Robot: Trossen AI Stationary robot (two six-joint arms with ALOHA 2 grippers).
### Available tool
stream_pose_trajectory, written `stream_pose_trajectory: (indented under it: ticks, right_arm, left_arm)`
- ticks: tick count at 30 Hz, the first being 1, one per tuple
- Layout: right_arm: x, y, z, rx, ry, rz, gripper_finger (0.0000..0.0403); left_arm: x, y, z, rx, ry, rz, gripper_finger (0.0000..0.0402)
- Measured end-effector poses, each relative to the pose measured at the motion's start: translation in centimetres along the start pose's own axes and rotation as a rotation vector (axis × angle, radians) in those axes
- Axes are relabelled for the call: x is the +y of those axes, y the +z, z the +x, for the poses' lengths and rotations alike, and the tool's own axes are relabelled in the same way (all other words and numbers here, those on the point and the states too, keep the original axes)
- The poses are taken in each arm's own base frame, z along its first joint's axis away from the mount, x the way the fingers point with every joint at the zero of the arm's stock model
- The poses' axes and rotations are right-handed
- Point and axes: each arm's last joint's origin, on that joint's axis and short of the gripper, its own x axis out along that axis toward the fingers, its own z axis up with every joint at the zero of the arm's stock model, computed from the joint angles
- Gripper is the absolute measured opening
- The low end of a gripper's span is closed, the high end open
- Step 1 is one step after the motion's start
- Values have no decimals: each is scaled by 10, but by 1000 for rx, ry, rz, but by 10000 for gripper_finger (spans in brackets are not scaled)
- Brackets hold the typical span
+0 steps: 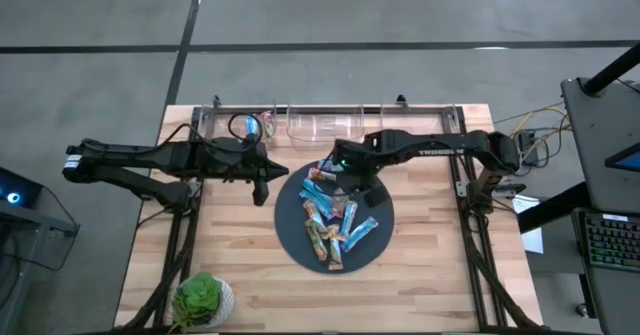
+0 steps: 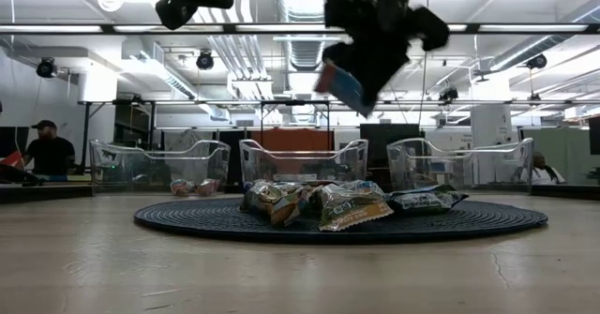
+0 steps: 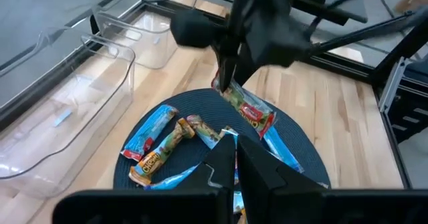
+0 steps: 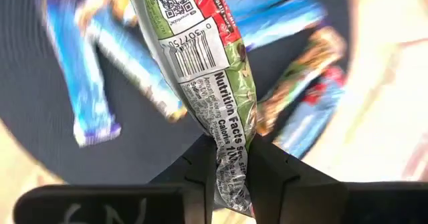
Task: Pick and place Granola Bars by type
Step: Put the red granola bar into the left transparent bin
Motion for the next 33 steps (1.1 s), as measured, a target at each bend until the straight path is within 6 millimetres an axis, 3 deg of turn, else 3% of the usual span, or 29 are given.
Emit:
stream_pose_trajectory:
  ticks: [8, 17, 25, 33]
  right_arm:
    - [-15, 19, -40, -142, -74, 185, 56]
    - [-44, 23, -72, -315, -144, 404, 56]
    - [-70, 21, -83, -505, -136, 518, 56]
    - [-91, 15, -81, -572, -125, 650, 56]
  left_arm:
    - [6, 5, -16, -62, 40, 29, 0]
    - [18, 13, -41, -171, 114, 3, 0]
    - [18, 14, -45, -183, 112, 14, 0]
    - [18, 13, -47, -184, 113, 42, 0]
